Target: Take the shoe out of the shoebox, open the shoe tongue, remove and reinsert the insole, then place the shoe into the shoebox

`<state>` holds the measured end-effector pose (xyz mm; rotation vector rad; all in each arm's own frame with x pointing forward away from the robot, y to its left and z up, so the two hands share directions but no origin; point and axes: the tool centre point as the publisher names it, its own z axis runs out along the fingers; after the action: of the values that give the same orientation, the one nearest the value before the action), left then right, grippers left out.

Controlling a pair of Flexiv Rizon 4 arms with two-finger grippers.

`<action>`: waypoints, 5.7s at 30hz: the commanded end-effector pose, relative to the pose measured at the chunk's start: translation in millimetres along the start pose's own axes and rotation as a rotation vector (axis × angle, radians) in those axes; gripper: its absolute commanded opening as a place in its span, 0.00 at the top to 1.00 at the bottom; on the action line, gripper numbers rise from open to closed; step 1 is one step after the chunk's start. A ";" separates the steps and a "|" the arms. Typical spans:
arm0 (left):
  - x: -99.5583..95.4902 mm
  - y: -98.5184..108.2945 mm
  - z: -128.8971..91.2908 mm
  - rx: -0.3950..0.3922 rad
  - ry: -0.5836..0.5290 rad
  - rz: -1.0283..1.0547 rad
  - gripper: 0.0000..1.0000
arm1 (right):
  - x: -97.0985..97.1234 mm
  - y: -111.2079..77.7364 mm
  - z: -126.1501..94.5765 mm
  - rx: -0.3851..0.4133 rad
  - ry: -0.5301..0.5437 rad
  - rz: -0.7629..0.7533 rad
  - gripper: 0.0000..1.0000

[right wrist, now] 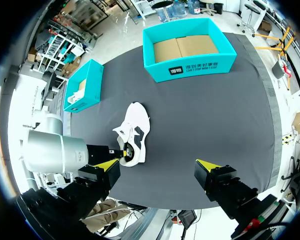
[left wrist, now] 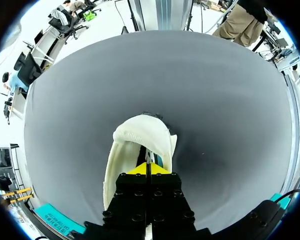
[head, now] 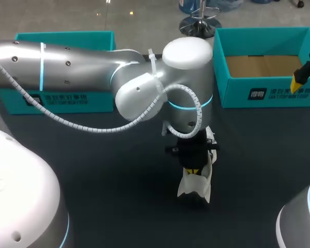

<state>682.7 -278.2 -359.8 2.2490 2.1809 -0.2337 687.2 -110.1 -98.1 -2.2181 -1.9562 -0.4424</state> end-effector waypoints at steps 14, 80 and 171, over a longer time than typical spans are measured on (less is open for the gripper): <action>-8.7 -4.9 59.1 -0.003 0.097 -0.014 1.00 | 1.3 3.2 -0.3 0.007 -0.003 0.000 0.00; -19.0 45.2 -4.7 -0.270 -0.013 0.029 1.00 | 1.3 3.2 -0.3 0.007 -0.003 0.000 0.00; 18.8 34.3 -58.3 -0.239 0.016 -0.099 1.00 | 1.3 3.2 -0.3 0.007 -0.003 0.000 0.00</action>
<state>730.4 -269.5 -326.3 2.0980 2.1307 0.0478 687.2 -110.1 -98.1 -2.2181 -1.9561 -0.4423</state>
